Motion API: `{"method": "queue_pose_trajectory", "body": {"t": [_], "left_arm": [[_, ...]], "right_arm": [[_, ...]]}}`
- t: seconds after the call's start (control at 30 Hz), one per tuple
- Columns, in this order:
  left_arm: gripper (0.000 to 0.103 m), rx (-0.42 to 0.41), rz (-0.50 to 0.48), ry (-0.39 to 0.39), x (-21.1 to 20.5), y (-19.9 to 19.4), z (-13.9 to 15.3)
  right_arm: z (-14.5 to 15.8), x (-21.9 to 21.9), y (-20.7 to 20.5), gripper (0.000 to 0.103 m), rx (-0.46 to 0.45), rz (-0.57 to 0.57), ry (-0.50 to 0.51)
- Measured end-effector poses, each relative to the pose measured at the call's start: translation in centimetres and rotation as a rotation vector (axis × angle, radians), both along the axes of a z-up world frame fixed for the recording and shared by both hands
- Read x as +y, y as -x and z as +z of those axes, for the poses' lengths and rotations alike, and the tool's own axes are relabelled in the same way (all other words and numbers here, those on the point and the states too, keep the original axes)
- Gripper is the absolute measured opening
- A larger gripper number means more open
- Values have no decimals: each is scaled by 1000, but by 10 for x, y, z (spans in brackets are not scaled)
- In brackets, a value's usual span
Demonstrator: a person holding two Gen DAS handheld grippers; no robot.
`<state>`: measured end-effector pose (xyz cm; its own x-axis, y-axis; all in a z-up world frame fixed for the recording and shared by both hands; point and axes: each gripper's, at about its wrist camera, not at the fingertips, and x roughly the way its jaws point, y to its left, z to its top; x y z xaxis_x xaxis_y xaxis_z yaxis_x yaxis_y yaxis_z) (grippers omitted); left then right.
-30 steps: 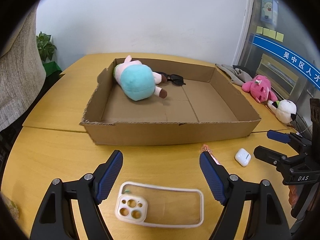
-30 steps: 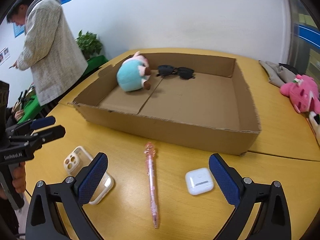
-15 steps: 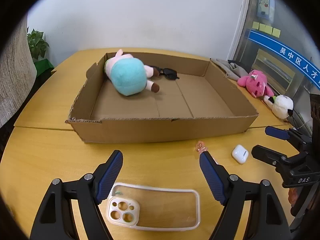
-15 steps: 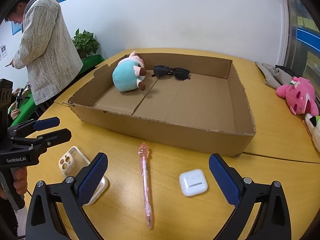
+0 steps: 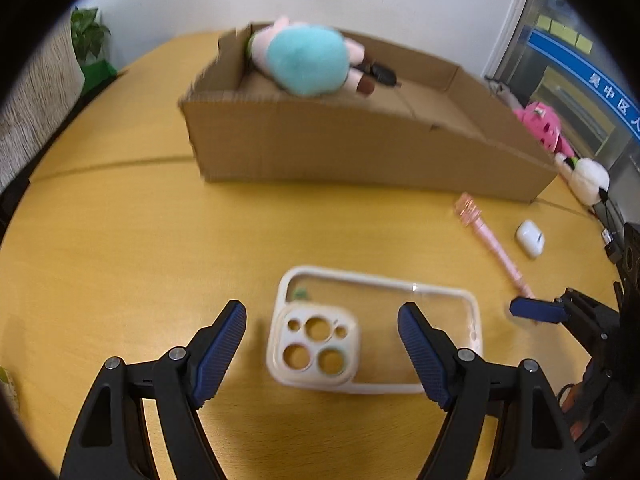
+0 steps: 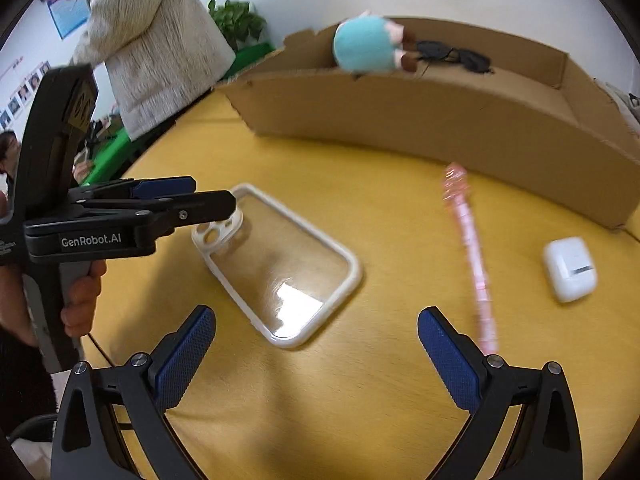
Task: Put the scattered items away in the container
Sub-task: 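Close the left gripper on the phone case rim while the right gripper grips its other end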
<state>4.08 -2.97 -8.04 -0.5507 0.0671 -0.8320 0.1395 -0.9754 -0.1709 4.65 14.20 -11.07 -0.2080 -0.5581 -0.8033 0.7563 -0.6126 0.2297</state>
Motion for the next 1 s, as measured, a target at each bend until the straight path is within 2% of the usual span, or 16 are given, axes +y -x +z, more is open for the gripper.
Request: {"method": "queue_pose_trajectory", "body": {"t": [0.1,0.27,0.3,0.37,0.5,0.57,0.63,0.7,0.73,0.87,1.0], "left_arm": [[57,-27,-18,-33,-3,0,-12],[54,-29,-67,-42,0,-3,-13],[50,-33,-87,-48,2,-5,-13],[50,-40,-119,-64,5,-8,-13],[51,-36,-240,-40,15,-17,-10],[52,-26,-311,9,20,-19,-5],[68,-3,-391,113,26,-20,3],[77,4,-466,147,29,-17,7],[77,-5,-511,158,31,-15,6],[78,-33,-704,243,45,-17,-4],[78,-10,-773,229,47,-17,-5]], "right_arm": [[-10,-9,-3,103,9,24,-24],[-14,-20,-11,102,87,100,-58],[-15,-21,-12,100,106,114,-66],[-16,-18,-14,95,138,147,-75],[-18,-15,-22,92,174,315,-80],[-18,-14,-29,93,199,410,-97],[-17,-15,-34,95,233,514,-127],[-18,-17,-38,95,260,632,-162],[-17,-18,-39,95,273,675,-171],[-18,-22,-32,91,232,752,-191],[-18,-18,-26,85,199,797,-201]]}}
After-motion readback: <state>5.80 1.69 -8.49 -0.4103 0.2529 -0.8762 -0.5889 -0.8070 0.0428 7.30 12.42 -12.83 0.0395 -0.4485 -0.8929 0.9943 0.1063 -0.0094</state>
